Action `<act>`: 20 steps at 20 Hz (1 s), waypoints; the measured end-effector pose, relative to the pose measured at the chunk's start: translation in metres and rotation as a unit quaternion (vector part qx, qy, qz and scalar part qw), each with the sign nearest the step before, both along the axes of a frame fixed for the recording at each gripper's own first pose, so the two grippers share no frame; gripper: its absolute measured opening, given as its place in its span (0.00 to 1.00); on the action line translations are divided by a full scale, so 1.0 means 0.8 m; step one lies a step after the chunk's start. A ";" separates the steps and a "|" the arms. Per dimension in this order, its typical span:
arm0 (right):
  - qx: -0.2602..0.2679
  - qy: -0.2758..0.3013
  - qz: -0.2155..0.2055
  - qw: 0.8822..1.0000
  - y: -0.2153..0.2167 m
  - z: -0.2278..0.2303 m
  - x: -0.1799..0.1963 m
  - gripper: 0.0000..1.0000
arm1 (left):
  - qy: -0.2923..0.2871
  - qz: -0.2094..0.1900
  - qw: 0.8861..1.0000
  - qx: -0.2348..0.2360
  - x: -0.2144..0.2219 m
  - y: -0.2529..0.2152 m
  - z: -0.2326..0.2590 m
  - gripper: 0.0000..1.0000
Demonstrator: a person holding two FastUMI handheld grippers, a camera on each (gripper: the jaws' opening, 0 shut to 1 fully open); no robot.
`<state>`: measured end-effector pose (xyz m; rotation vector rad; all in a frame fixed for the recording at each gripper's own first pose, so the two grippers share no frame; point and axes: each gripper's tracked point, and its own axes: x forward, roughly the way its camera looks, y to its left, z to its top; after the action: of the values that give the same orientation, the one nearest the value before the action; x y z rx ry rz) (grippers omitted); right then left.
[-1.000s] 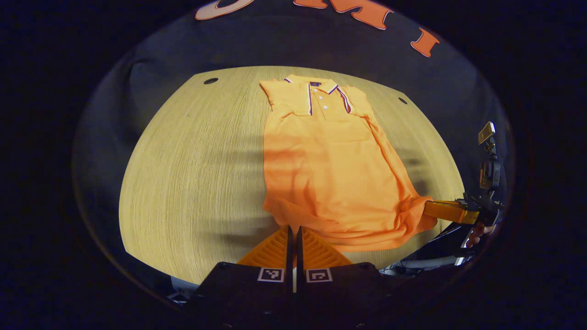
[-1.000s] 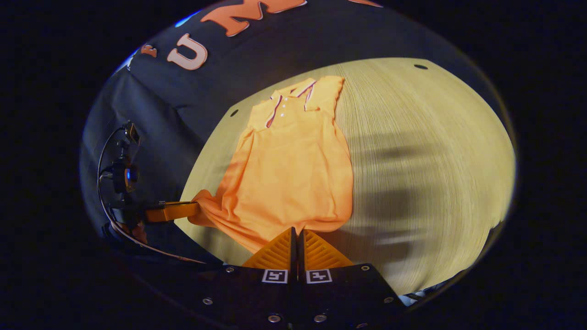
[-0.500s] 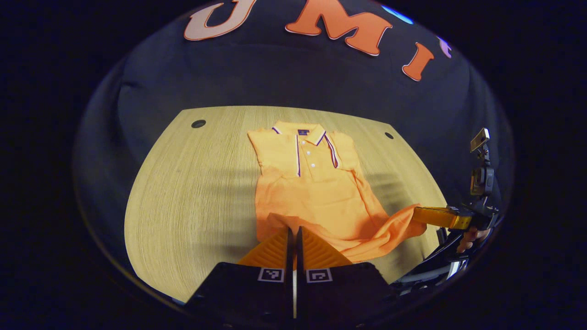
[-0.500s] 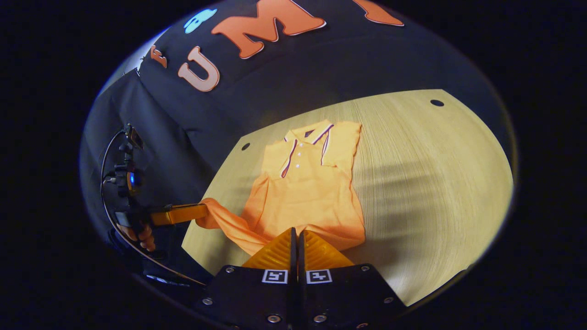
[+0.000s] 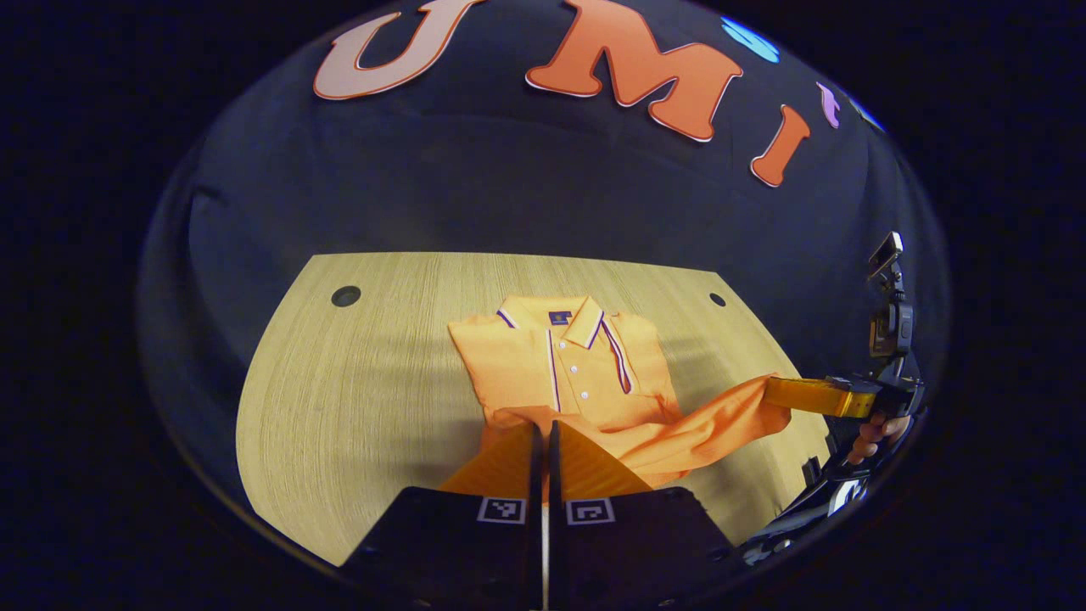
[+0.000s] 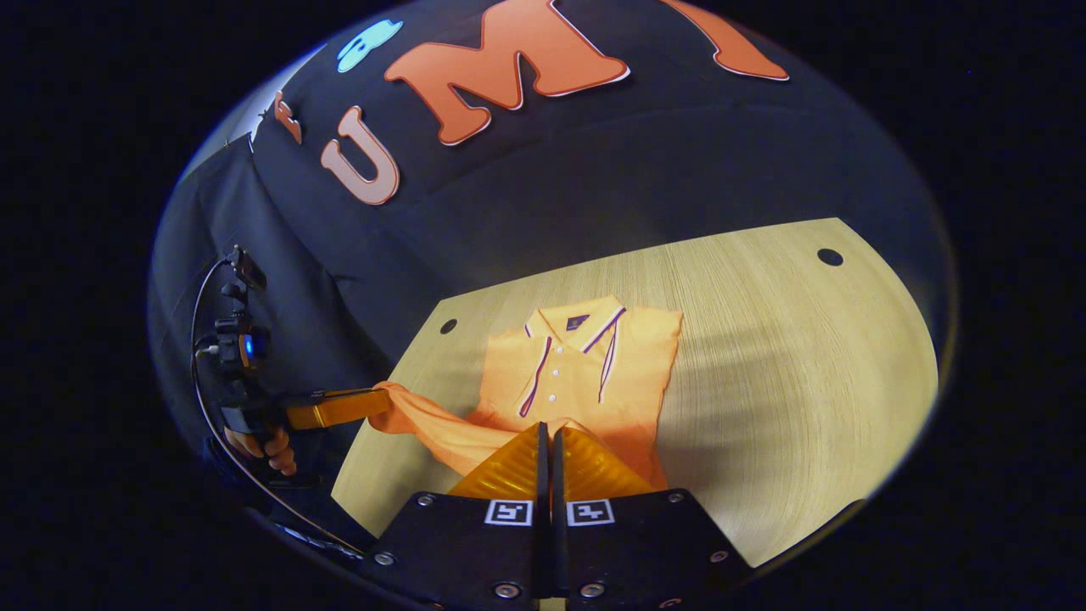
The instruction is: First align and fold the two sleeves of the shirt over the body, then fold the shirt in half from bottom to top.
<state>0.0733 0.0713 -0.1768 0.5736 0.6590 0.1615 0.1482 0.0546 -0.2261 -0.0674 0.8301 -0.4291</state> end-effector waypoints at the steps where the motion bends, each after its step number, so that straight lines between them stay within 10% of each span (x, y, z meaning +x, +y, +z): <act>1: -0.004 0.000 -0.002 1.000 -0.003 0.001 0.017 0.01 | -0.003 0.000 1.000 -0.002 0.021 -0.002 0.000 0.02; 20: -0.056 0.088 -0.085 0.991 -0.108 -0.108 0.285 0.02 | 0.004 0.036 0.999 0.031 0.315 -0.003 -0.106 0.03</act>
<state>0.3013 -0.0147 -0.2635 0.5362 0.7819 -0.0872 0.4001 0.0524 -0.3106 -0.0402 0.8457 -0.3356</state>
